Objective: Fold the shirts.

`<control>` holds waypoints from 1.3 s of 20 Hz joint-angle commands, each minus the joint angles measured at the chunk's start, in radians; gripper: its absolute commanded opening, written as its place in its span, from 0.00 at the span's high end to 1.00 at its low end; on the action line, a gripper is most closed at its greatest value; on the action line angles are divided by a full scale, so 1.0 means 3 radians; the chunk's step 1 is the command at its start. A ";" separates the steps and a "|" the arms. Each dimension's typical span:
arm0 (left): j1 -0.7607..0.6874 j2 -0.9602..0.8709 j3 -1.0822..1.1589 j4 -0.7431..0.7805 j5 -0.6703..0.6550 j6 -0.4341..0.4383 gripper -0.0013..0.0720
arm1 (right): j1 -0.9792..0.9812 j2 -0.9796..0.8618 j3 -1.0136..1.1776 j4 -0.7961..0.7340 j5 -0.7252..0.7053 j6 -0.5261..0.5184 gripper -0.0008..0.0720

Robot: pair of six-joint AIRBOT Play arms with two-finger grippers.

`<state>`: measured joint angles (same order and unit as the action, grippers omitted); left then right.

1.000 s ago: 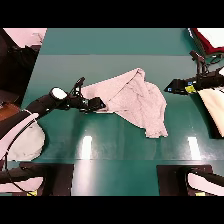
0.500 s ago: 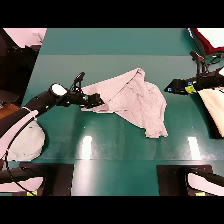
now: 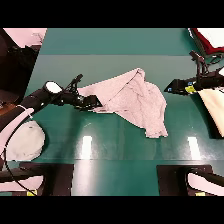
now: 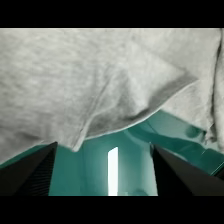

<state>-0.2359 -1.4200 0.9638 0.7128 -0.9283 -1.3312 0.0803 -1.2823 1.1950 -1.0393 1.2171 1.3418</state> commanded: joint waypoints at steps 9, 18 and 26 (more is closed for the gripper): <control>-0.0108 -0.0038 -0.0141 -0.0159 0.0514 -0.0076 0.04 | 0.0003 0.0003 -0.0001 -0.0001 -0.0009 0.0001 0.38; -0.0108 -0.0038 -0.0142 -0.0220 0.0429 -0.0075 0.04 | 0.0003 0.0003 -0.0001 -0.0001 -0.0045 0.0001 0.38; -0.0109 -0.0039 -0.0142 -0.0205 0.0594 -0.0079 0.30 | 0.0003 0.0003 -0.0001 -0.0001 -0.0042 0.0001 0.38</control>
<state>-0.2680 -1.4311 0.9215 0.6495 -0.7647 -1.3548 0.0803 -1.2823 1.1950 -1.0401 1.2041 1.3418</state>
